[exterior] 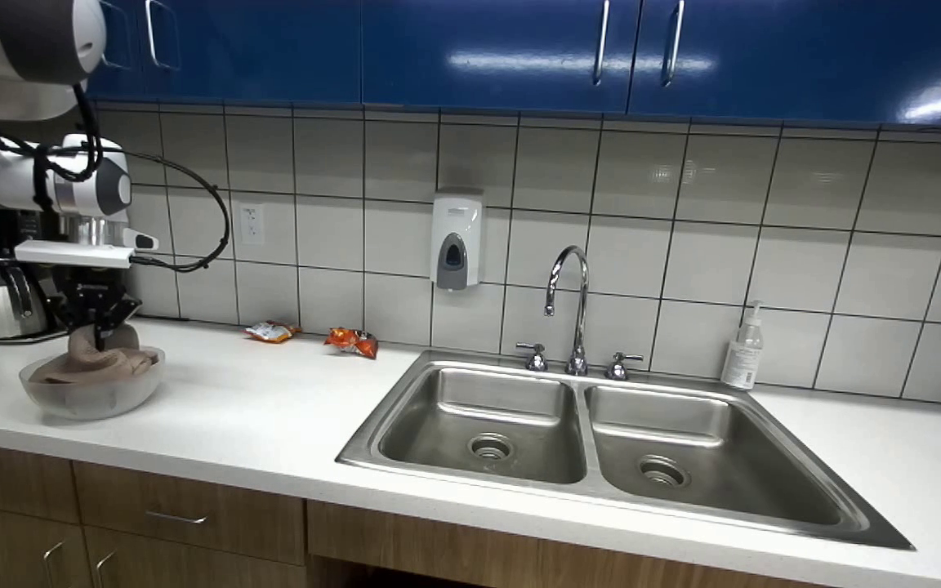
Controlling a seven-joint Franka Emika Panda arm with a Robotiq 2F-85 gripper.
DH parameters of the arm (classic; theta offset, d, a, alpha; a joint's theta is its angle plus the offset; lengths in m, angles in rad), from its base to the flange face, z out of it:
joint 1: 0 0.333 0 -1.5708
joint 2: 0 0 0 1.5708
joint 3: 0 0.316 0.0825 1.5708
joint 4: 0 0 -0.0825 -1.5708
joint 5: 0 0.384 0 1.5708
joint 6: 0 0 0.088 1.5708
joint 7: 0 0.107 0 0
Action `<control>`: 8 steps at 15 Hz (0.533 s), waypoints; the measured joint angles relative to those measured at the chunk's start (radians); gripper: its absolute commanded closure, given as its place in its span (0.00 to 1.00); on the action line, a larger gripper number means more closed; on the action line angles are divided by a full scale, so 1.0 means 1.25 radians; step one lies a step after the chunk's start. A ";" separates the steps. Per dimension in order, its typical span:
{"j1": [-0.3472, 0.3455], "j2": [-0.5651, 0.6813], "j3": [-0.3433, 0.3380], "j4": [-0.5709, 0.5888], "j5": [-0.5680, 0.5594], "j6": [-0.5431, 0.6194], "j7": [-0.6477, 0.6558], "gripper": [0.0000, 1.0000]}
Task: Put the towel in the plastic bowl
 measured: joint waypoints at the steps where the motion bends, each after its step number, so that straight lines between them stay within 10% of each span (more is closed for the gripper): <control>1: 0.001 0.004 0.000 0.000 0.000 0.001 0.000 0.53; 8: 0.001 0.007 -0.006 -0.002 0.000 0.028 0.000 0.02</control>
